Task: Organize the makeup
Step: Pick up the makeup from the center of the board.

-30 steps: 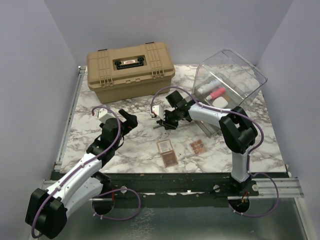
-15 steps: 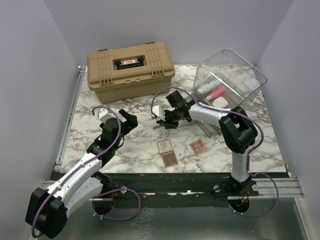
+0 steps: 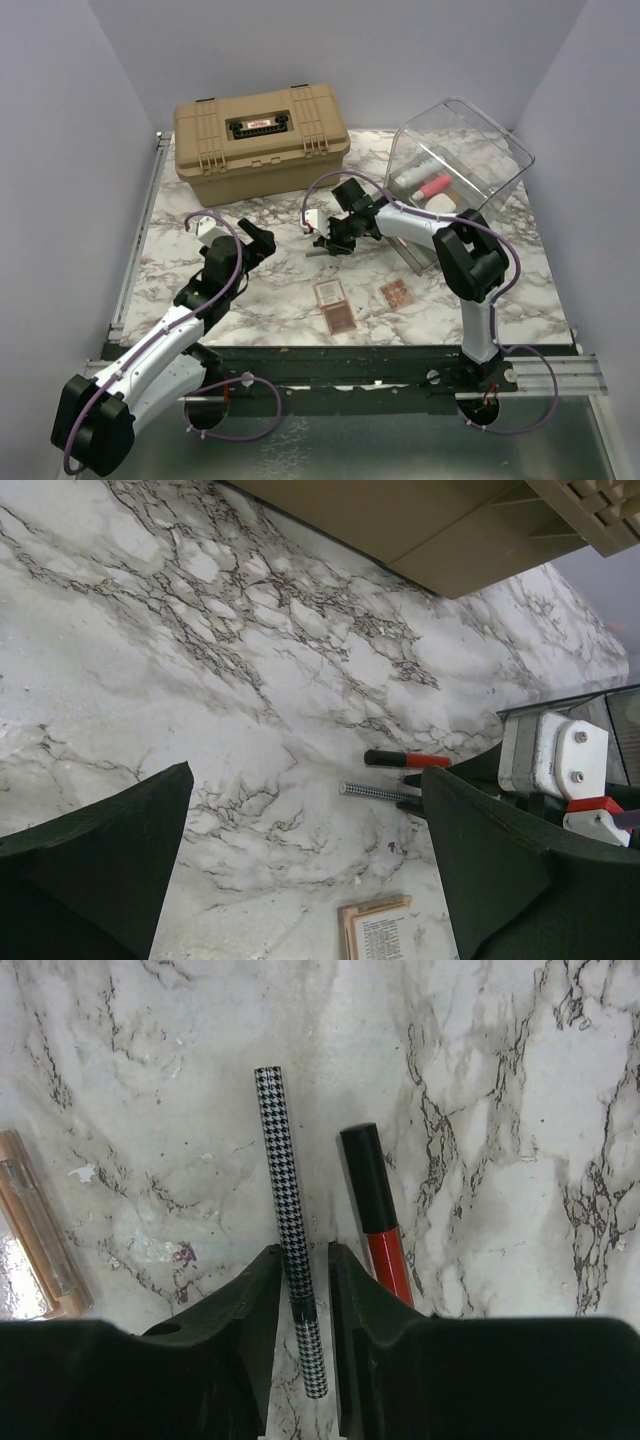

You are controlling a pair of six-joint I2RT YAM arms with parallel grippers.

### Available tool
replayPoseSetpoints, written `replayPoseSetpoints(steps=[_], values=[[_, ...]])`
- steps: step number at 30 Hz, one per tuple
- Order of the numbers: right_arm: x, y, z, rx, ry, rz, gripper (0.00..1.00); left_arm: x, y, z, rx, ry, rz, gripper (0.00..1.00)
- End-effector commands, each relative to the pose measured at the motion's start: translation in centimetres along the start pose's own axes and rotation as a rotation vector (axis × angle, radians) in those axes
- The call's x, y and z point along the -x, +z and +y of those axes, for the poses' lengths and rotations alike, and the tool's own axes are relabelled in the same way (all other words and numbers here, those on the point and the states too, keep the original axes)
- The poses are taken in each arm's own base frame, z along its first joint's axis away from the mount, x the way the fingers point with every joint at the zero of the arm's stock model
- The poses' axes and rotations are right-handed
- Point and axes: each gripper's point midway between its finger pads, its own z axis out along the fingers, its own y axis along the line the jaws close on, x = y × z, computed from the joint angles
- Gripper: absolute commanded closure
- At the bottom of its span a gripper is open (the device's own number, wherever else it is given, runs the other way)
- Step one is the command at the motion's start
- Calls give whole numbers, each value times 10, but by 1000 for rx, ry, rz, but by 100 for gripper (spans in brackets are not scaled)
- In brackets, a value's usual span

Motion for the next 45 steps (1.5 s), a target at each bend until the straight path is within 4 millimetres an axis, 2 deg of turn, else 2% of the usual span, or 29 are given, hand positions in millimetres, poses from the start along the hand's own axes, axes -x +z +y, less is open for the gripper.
replayPoseSetpoints(steps=[1, 9, 13, 18, 21, 28, 45], values=[[-24, 13, 31, 140, 66, 51, 71, -2, 0, 3, 6, 13, 11, 2], [-26, 10, 45, 169, 161, 63, 80, -3, 0, 3, 6, 15, 15, 2], [-22, 5, 47, 122, 238, 39, 90, -3, 0, 3, 6, 17, 16, 2], [-33, 6, 55, 66, 298, 66, 99, -4, 0, 4, 6, 18, 18, 2], [-29, -1, 54, 19, 336, 49, 99, -5, 1, 4, 8, 18, 22, 2], [2, -22, 52, -64, 357, -52, 99, -6, 3, 3, 9, 16, 29, 1], [27, -83, 31, -289, 399, -121, 99, -13, 6, 6, 8, 12, 44, 2]])
